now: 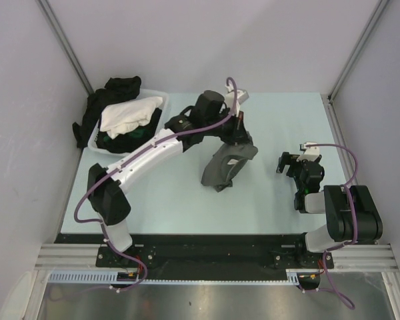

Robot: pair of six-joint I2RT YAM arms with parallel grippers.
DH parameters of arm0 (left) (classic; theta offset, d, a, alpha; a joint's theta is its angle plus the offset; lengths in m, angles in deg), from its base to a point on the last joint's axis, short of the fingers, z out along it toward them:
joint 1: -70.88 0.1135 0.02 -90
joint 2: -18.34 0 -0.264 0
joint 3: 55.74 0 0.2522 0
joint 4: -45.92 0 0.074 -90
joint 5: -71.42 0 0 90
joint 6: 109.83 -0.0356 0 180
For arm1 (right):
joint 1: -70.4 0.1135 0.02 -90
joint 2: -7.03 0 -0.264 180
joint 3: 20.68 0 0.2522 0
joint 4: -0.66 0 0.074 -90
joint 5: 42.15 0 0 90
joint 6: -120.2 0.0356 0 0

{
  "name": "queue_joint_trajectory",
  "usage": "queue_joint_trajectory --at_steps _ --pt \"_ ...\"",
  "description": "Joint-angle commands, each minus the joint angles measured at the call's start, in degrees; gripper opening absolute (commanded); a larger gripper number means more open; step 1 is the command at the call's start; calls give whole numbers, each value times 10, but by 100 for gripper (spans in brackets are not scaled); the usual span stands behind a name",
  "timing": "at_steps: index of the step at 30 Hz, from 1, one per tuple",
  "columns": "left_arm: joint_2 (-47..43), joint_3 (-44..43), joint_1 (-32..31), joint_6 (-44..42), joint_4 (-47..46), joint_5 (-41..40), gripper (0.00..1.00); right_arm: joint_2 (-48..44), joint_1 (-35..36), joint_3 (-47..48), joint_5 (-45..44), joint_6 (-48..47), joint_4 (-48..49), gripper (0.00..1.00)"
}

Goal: Fold and stack the t-shirts

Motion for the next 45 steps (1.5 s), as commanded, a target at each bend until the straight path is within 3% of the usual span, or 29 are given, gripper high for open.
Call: queue_joint_trajectory --at_steps 1,7,11,20,21,22,24,25,28,32,40,45 --pt "8 -49 -35 -1 -7 0 0 -6 2 15 -12 -6 18 100" --pt "-5 -24 -34 -44 0 -100 0 -6 2 15 -13 -6 19 100" --pt "2 -18 -23 -84 45 -250 0 -5 2 15 -12 -6 18 100" --pt "41 -24 27 -134 110 -402 0 -5 2 15 -13 -6 19 100" --pt "42 -28 33 -135 112 -424 5 -6 2 14 -13 -6 19 100" --pt "44 -29 36 -139 117 -428 26 -6 2 14 -13 -6 19 100" --pt "41 -30 43 -142 124 -431 39 -5 2 15 -13 -6 19 99" --pt "40 -28 43 -144 123 -436 56 -6 2 15 -13 -6 18 100" --pt "18 -6 44 -150 113 -437 70 -5 2 15 -12 -6 18 100" --pt "-10 49 51 -149 85 -461 78 -5 2 15 -12 -6 18 100" --pt "32 88 129 -140 94 -455 75 -6 2 15 -14 -6 17 100" --pt "43 52 181 -142 107 -446 75 -6 2 15 -14 -6 18 100"
